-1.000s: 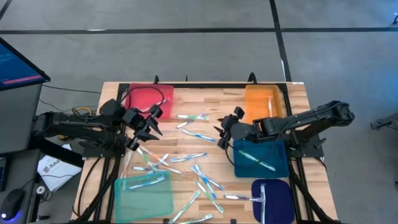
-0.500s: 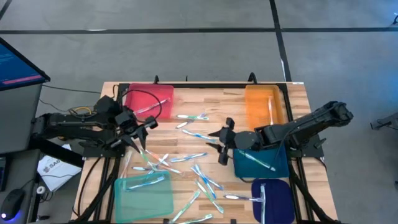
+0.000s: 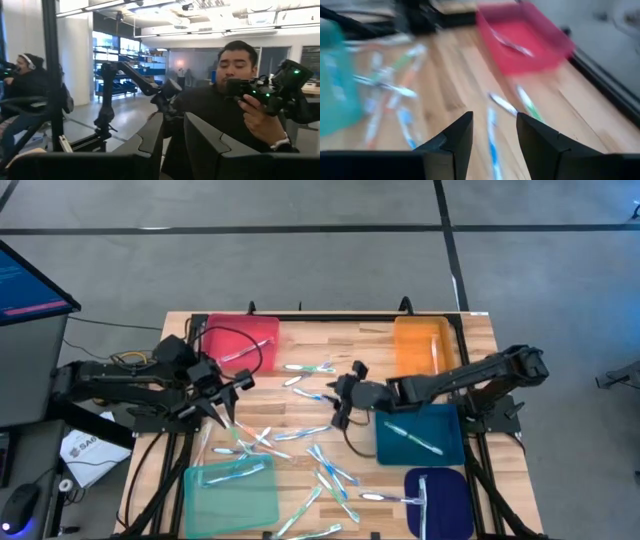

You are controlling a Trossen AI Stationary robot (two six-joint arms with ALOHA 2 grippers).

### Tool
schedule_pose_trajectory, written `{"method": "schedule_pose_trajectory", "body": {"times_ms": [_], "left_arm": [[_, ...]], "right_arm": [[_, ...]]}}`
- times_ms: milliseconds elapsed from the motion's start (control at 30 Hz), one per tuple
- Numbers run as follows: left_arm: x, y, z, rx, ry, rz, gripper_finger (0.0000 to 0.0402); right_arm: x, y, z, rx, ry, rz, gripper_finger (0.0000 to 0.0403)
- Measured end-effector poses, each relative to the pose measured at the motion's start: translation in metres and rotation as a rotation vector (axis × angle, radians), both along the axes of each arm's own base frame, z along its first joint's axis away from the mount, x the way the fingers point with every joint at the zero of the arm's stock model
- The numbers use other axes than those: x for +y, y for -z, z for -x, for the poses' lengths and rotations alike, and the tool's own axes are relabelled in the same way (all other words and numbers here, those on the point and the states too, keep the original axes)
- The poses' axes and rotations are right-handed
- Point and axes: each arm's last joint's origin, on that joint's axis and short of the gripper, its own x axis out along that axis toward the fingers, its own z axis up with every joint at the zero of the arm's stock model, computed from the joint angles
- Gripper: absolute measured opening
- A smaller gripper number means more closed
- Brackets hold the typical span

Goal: Pick & Place Toothbrushes
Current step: Put the blue toothbrush into the green bin

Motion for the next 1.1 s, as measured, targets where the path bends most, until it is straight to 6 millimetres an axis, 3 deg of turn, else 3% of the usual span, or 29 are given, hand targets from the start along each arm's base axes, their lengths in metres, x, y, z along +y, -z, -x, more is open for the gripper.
{"method": "schedule_pose_trajectory", "body": {"times_ms": [500, 900, 1100], "left_arm": [[-0.016, 0.001, -0.001, -0.003, 0.033, 0.022, 0.0072], [-0.015, 0.007, -0.011, 0.015, -0.003, 0.024, 0.0072], [-0.015, 0.008, -0.012, 0.021, -0.011, 0.027, 0.0072]], "right_arm": [[-0.034, 0.032, 0.009, 0.281, 0.074, -0.175, 0.0125], [-0.046, 0.078, -0.028, 0.328, -0.022, -0.127, 0.0129], [-0.063, 0.098, -0.043, 0.394, 0.004, -0.148, 0.0143]]}}
